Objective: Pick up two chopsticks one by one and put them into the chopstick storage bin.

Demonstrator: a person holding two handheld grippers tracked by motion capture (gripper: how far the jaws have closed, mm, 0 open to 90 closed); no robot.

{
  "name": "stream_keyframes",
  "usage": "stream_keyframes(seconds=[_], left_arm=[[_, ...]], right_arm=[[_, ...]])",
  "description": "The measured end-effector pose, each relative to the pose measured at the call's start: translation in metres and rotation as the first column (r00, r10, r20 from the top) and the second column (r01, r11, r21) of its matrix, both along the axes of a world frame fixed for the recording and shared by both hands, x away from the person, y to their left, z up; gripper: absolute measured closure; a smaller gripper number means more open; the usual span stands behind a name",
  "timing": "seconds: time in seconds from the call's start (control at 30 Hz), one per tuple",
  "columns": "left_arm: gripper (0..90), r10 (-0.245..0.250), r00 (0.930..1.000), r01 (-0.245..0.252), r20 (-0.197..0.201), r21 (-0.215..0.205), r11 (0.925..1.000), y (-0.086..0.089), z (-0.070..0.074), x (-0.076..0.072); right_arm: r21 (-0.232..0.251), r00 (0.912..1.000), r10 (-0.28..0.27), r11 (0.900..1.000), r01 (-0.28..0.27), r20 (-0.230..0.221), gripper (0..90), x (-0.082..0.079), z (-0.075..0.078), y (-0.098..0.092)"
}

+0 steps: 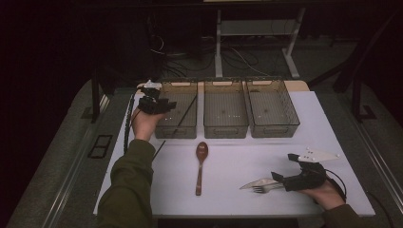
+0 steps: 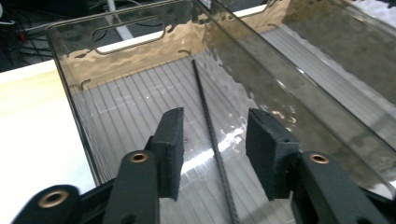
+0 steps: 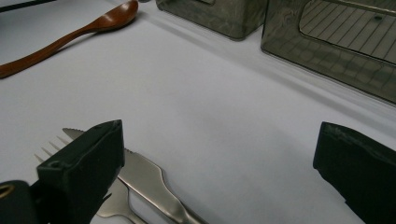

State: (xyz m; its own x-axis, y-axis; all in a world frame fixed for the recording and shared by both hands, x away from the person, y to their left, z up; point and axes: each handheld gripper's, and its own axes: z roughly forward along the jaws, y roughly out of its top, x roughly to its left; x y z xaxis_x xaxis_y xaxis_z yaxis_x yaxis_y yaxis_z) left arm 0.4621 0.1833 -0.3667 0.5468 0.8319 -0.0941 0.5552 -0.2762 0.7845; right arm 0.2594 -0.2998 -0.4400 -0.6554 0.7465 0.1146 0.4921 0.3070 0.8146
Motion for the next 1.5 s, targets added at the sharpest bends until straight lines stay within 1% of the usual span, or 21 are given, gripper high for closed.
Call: stream_keyframes(seconds=[0.1,0.2,0.27,0.37,0.43,0.47,0.53,0.73,0.83,0.93,1.07,1.13,1.23,1.43,1.5], left_arm=[[49.6,-0.021,0.9997,0.021,0.012,0.013,0.9997,0.000,0.005,-0.006],[46.2,-0.040,0.9989,0.040,0.024,0.001,0.9992,0.000,0.010,-0.013],[44.6,-0.051,0.9981,0.051,0.033,0.002,0.9987,0.001,0.012,-0.019],[41.6,-0.071,0.9970,0.071,0.032,-0.017,0.9973,0.002,0.015,-0.027],[40.1,-0.090,0.9953,0.091,0.033,-0.016,0.9957,0.004,0.017,-0.033],[39.3,-0.093,0.9948,0.094,0.043,-0.030,0.9951,0.004,0.017,-0.036],[37.4,-0.102,0.9935,0.104,0.049,-0.040,0.9938,0.005,0.016,-0.043],[30.3,-0.118,0.9914,0.120,0.056,-0.046,0.9916,0.007,0.012,-0.063],[27.3,-0.117,0.9917,0.119,0.054,-0.040,0.9921,0.008,0.009,-0.073],[25.7,-0.104,0.9924,0.106,0.065,-0.033,0.9938,0.011,0.006,-0.084],[25.0,-0.094,0.9938,0.097,0.060,-0.051,0.9940,0.016,0.002,-0.099],[24.8,-0.094,0.9941,0.097,0.054,-0.051,0.9940,0.019,-0.001,-0.106],[24.7,-0.089,0.9946,0.091,0.054,-0.040,0.9950,0.022,-0.008,-0.117],[24.3,-0.075,0.9956,0.078,0.056,-0.041,0.9962,0.031,-0.017,-0.136],[24.3,-0.072,0.9958,0.074,0.057,-0.029,0.9969,0.035,-0.020,-0.143]], right_arm=[[0.001,1.0000,-0.002,1.000,0.002,0.000,1.5,0.000,0.000,0.000],[0.002,1.0000,0.000,1.000,0.000,-0.001,1.5,0.000,0.000,0.000],[0.001,1.0000,0.002,1.000,-0.002,-0.008,1.5,0.001,0.000,-0.001],[0.000,1.0000,0.002,1.000,-0.002,-0.009,1.5,0.001,0.000,-0.001],[0.001,1.0000,0.003,1.000,-0.003,-0.008,1.5,0.001,0.000,-0.001],[0.001,1.0000,0.002,1.000,-0.002,-0.008,1.5,0.001,0.000,-0.001],[0.002,0.9999,0.005,1.000,-0.005,-0.010,1.5,0.001,0.000,-0.001],[0.002,0.9996,0.011,1.000,-0.011,-0.025,1.5,0.001,-0.001,0.000],[0.003,0.9996,0.011,1.000,-0.011,-0.024,1.5,0.001,0.000,0.000],[0.003,0.9996,0.011,1.000,-0.011,-0.025,1.5,0.001,0.000,0.000],[0.006,0.9995,0.012,1.000,-0.012,-0.031,1.5,0.001,0.000,0.000],[0.007,0.9994,0.015,1.000,-0.015,-0.032,1.5,0.001,0.000,0.000],[0.007,0.9995,0.016,1.000,-0.016,-0.027,1.5,0.001,-0.001,0.000],[0.001,0.9996,0.017,1.000,-0.017,-0.024,1.5,0.001,-0.001,0.000],[0.002,0.9997,0.015,1.000,-0.015,-0.021,1.5,0.001,-0.001,0.000]])
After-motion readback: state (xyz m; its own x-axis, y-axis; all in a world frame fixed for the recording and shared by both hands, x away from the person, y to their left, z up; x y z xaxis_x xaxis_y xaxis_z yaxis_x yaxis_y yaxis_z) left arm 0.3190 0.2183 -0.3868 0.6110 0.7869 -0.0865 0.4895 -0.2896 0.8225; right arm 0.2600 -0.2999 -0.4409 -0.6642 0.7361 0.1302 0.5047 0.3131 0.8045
